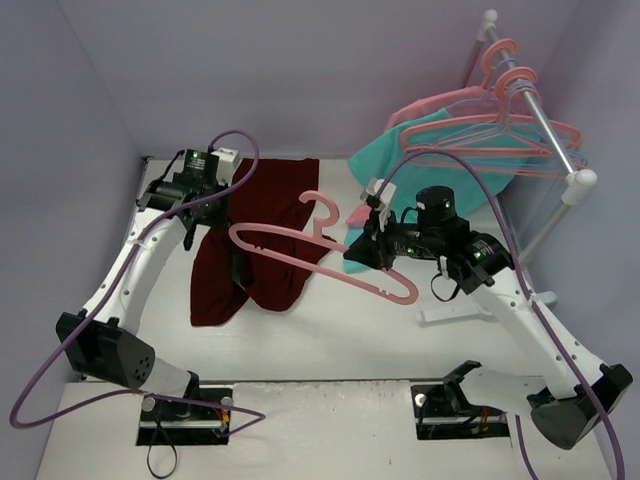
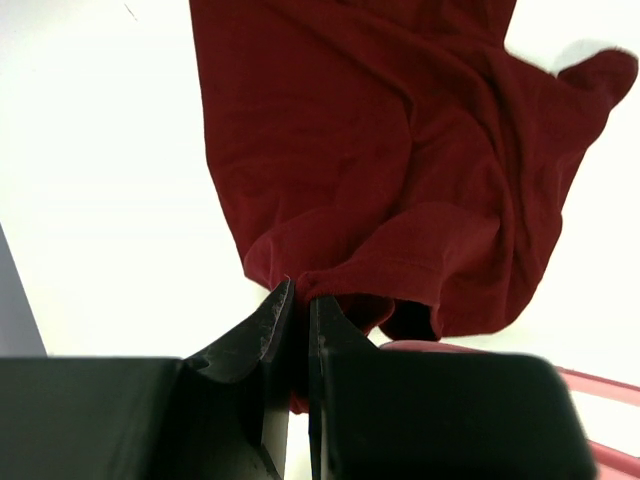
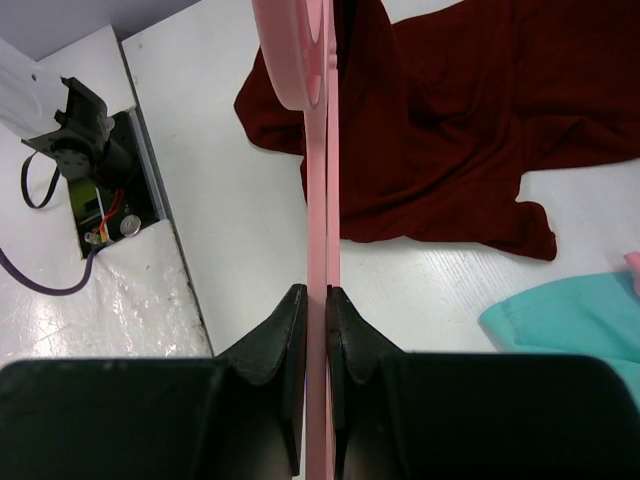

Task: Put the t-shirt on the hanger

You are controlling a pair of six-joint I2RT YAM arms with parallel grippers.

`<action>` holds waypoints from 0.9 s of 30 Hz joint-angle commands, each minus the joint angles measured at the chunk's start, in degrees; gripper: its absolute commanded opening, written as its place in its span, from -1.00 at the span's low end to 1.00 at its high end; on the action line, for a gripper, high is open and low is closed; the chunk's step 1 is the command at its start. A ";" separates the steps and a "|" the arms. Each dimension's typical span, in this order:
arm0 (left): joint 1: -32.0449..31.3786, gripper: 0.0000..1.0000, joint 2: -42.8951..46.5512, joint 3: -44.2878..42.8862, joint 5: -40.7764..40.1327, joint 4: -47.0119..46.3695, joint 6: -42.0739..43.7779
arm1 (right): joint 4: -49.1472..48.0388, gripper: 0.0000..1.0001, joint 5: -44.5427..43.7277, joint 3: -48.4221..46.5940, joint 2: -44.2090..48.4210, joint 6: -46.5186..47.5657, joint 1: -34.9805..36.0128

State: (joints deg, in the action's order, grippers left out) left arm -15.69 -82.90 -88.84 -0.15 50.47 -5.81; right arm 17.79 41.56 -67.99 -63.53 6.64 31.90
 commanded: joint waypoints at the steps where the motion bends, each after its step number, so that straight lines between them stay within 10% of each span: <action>1: -0.51 -1.00 1.35 -3.19 2.53 0.57 3.10 | -4.59 -1.00 0.09 -2.64 -0.47 1.90 0.74; 27: -0.60 -1.00 5.98 0.35 3.69 0.94 15.88 | -5.13 -1.00 -4.96 -6.81 -0.28 7.74 0.62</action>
State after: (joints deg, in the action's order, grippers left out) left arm -16.12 -78.30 -87.55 7.29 52.16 8.45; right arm 17.43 37.80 -70.79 -65.92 12.46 32.34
